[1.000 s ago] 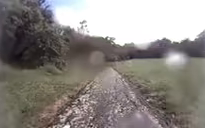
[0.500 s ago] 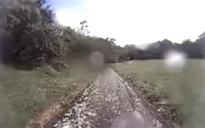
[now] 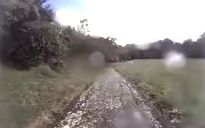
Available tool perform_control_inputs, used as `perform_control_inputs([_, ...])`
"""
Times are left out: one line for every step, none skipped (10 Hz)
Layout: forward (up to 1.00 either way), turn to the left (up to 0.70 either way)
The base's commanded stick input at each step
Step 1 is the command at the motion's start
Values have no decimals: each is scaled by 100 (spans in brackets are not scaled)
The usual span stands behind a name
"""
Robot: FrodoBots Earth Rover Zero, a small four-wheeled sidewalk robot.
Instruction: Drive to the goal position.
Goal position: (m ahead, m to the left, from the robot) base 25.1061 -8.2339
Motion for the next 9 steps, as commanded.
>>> perform_control_inputs([70,0])
perform_control_inputs([70,0])
perform_control_inputs([70,-9])
perform_control_inputs([70,-34])
perform_control_inputs([70,-12])
perform_control_inputs([70,0])
perform_control_inputs([70,0])
perform_control_inputs([70,0])
perform_control_inputs([70,0])
